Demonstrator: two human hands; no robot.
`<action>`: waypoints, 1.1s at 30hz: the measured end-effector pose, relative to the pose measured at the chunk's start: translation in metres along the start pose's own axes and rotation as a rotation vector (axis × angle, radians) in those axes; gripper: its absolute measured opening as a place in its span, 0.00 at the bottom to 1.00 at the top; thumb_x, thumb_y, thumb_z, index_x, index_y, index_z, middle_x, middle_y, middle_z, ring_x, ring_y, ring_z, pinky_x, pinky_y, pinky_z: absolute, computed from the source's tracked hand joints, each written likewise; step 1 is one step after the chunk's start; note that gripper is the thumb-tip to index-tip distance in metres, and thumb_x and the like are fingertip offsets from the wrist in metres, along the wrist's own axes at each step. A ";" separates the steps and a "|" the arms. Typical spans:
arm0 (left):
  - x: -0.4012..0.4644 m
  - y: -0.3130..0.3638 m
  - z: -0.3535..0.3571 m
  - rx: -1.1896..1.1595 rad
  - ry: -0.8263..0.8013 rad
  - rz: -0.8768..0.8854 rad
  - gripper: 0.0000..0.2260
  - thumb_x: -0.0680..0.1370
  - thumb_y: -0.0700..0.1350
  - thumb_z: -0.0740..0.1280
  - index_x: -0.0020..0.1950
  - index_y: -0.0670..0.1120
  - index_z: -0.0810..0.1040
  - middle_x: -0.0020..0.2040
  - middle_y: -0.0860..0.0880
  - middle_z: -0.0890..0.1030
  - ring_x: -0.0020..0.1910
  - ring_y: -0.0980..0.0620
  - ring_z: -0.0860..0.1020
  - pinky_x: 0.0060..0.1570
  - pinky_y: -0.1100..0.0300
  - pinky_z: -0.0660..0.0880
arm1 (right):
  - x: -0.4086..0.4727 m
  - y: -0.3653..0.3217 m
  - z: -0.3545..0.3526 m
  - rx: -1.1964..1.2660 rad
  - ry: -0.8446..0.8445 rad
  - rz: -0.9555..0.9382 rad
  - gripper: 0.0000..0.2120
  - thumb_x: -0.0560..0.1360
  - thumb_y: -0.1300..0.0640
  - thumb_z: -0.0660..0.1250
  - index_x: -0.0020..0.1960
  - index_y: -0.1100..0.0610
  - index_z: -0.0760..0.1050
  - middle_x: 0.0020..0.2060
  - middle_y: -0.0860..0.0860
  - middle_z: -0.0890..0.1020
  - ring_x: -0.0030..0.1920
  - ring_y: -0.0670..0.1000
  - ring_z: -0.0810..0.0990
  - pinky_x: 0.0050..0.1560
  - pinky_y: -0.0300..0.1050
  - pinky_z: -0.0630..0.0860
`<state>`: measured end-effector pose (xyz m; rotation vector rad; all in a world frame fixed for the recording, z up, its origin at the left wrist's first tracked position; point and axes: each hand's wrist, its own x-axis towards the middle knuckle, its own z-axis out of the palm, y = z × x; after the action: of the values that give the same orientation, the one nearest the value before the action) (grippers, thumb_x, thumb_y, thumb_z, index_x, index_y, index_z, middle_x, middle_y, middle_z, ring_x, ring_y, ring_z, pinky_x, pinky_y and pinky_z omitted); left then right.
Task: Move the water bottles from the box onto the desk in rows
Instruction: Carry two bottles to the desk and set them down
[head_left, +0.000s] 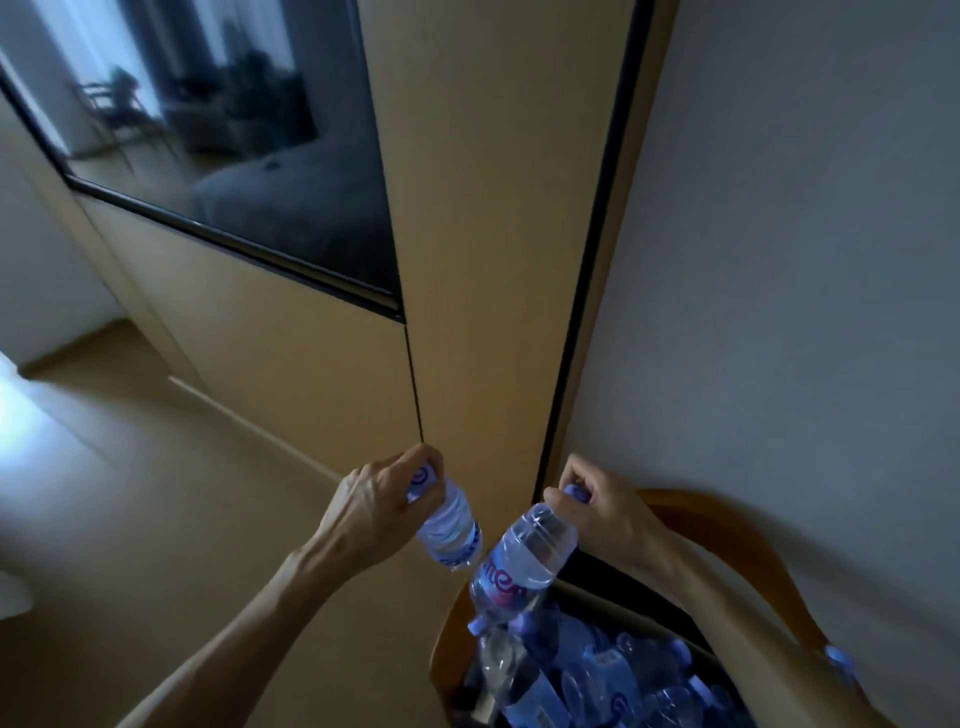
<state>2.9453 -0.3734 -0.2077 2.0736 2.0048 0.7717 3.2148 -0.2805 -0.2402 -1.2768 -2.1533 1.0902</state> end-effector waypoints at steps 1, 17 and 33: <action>-0.001 -0.013 -0.013 0.002 0.026 -0.031 0.05 0.75 0.51 0.66 0.49 0.57 0.72 0.35 0.60 0.73 0.31 0.54 0.70 0.31 0.60 0.69 | 0.013 -0.014 0.008 -0.007 -0.002 -0.014 0.15 0.76 0.48 0.68 0.38 0.55 0.67 0.27 0.44 0.69 0.28 0.41 0.66 0.32 0.34 0.67; -0.025 -0.269 -0.223 0.272 0.142 -0.234 0.09 0.76 0.58 0.59 0.52 0.56 0.70 0.46 0.56 0.81 0.40 0.50 0.77 0.39 0.57 0.74 | 0.230 -0.283 0.208 -0.477 -0.131 -0.462 0.14 0.73 0.37 0.61 0.47 0.46 0.68 0.37 0.41 0.76 0.40 0.45 0.75 0.42 0.45 0.73; 0.015 -0.503 -0.355 0.514 0.324 -0.475 0.16 0.74 0.64 0.55 0.50 0.56 0.75 0.38 0.55 0.83 0.29 0.61 0.73 0.32 0.69 0.66 | 0.465 -0.473 0.389 -0.326 -0.360 -0.813 0.11 0.74 0.40 0.62 0.42 0.46 0.69 0.34 0.45 0.76 0.34 0.44 0.76 0.36 0.42 0.75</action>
<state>2.3348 -0.3971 -0.1279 1.6169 2.9803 0.5637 2.4630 -0.1701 -0.1235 -0.2027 -2.7997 0.6566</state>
